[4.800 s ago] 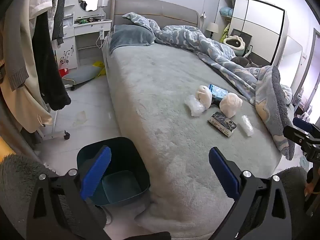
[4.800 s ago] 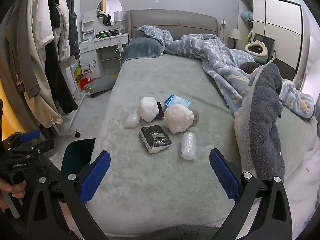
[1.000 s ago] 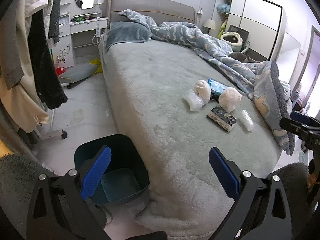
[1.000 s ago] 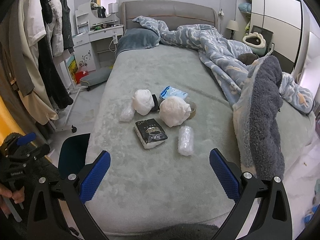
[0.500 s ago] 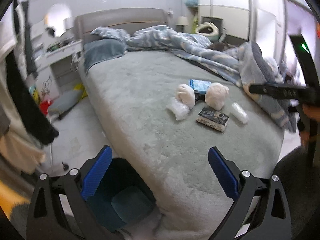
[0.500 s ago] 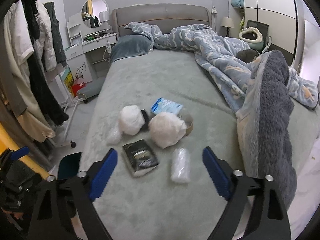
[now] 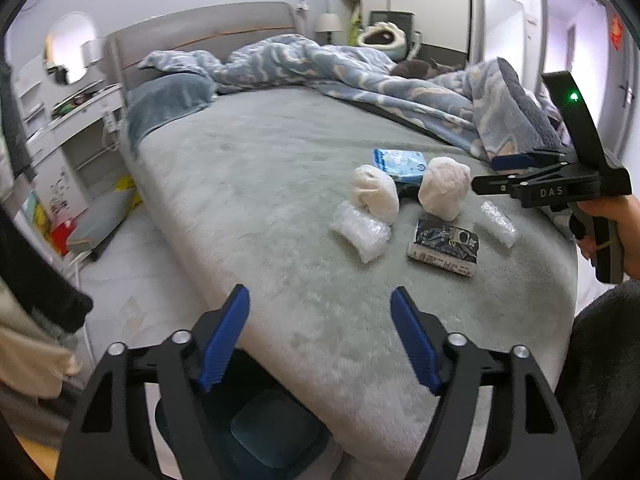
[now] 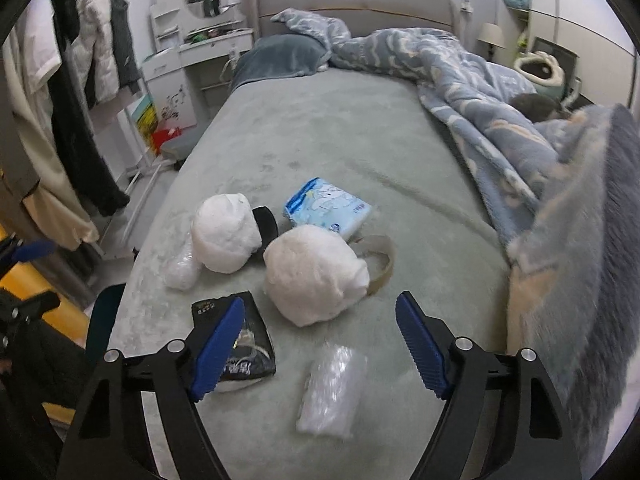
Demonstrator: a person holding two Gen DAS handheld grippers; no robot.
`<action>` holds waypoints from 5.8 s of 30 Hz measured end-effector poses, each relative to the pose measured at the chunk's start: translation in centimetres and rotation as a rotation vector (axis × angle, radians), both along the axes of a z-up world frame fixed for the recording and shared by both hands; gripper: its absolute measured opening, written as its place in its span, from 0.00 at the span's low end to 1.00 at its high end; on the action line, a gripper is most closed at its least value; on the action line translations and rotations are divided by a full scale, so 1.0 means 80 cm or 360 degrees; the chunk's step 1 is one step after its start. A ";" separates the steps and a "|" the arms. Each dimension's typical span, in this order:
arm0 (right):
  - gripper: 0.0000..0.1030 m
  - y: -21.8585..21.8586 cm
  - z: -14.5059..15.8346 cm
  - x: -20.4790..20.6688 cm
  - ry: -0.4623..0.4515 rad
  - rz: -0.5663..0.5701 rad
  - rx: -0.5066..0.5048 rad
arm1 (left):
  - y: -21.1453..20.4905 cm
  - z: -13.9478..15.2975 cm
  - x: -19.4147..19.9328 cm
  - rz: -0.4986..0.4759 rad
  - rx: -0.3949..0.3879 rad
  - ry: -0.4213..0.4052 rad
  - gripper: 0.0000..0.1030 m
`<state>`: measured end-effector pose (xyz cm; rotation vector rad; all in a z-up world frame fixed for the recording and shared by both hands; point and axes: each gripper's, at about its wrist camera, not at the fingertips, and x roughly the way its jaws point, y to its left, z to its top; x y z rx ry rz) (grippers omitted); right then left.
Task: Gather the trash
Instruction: 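Reach the right tool to the larger tissue ball and close on it, then grasp the smaller tissue ball with the left tool while right holds its ball, then carry both tissue balls over the green bin and open both tools, then move both tools back over the bed toward the remaining items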
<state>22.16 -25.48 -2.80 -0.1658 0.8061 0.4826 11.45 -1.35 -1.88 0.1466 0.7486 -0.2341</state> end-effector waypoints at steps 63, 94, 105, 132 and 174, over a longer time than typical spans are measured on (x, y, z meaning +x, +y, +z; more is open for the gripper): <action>0.34 -0.050 0.028 0.030 -0.0199 0.0135 0.0210 | -0.082 -0.040 0.178 -0.0086 -0.0275 0.0089 0.37; 0.34 0.120 0.049 -0.014 -0.0032 0.0149 0.0276 | 0.061 -0.013 0.071 0.0276 -0.0253 0.0047 0.37; 0.34 0.205 0.023 -0.043 0.0116 0.0253 0.0298 | 0.125 -0.061 0.037 0.0492 -0.0228 0.0239 0.37; 0.34 0.349 -0.051 -0.078 0.0417 0.0468 0.0130 | 0.252 -0.201 -0.019 0.0805 -0.0382 0.0866 0.57; 0.68 0.440 -0.193 -0.114 0.0699 0.0637 -0.0172 | 0.282 0.020 -0.072 0.0757 -0.0386 -0.0142 0.76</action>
